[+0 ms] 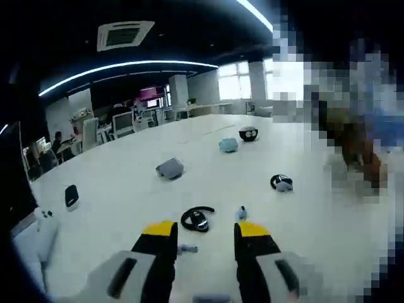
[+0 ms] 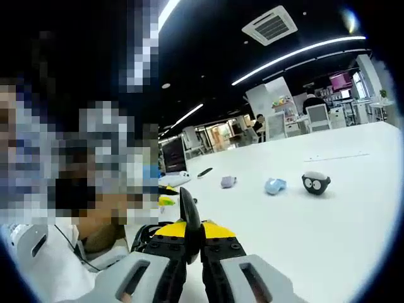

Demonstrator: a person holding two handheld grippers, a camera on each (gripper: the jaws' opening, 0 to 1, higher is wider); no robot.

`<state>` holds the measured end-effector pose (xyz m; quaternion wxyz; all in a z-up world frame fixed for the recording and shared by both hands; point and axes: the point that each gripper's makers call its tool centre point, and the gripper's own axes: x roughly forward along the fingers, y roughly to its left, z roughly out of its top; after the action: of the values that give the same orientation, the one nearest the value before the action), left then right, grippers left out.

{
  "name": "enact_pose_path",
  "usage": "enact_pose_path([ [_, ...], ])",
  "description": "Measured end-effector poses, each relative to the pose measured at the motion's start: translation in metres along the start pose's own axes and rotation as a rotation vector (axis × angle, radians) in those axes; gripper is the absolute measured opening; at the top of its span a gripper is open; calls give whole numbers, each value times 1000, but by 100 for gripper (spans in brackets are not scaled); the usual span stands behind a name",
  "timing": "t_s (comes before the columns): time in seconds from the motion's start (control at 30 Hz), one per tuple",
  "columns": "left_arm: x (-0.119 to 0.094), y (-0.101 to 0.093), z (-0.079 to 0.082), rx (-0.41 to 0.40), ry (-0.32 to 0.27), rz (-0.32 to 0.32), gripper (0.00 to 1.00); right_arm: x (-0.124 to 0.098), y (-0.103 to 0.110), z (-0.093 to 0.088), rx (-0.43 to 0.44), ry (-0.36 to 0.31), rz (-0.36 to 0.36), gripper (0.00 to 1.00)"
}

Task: Pick up the earbuds from the table and place the earbuds into the earbud case

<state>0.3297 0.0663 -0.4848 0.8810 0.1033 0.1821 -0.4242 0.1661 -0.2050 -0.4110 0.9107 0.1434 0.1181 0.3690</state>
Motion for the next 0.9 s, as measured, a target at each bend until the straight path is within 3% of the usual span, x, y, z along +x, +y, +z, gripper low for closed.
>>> enact_pose_path([
  [0.27,22,0,-3,-49,6,-21,38,3,0,-2,4,4,2,6],
  [0.5,39,2,-9,28,44,-27,31,5,2,-4,-2,10,9,6],
  [0.9,39,2,-4,33,35,-39,18,7,6,-7,-12,21,20,6],
])
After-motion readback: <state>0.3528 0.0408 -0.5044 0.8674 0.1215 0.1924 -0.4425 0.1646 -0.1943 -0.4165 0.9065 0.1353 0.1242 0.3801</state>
